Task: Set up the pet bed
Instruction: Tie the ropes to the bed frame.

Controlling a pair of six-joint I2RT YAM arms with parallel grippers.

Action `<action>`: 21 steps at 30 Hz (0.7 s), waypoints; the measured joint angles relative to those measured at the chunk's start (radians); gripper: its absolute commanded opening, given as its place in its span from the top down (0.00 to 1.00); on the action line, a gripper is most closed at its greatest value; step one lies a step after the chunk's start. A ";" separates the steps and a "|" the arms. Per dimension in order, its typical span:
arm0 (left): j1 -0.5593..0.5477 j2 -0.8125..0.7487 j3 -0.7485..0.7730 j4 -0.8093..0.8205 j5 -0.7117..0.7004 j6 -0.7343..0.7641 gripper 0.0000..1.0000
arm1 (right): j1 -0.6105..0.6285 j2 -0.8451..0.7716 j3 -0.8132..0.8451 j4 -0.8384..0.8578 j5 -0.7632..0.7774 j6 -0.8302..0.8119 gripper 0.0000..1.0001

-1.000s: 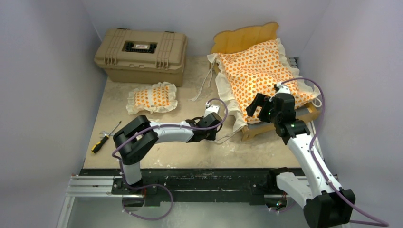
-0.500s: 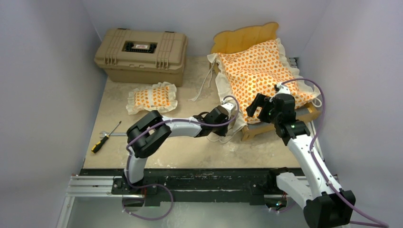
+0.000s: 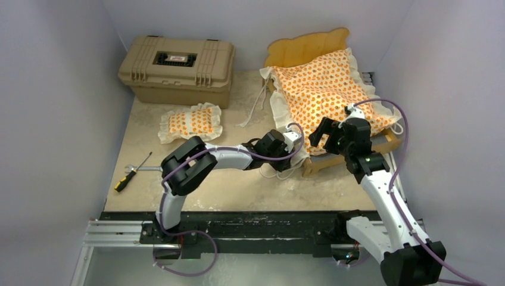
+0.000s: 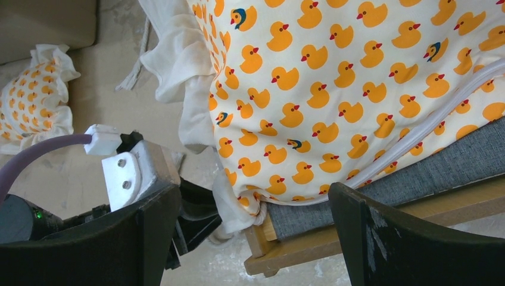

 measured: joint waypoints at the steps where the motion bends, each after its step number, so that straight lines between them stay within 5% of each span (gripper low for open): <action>1: 0.002 -0.009 -0.013 0.005 0.004 0.005 0.80 | 0.000 0.000 0.000 0.000 0.000 0.000 0.01; 21: 0.000 -0.149 -0.079 -0.064 -0.092 0.116 0.49 | 0.000 0.000 0.000 0.000 -0.001 0.000 0.01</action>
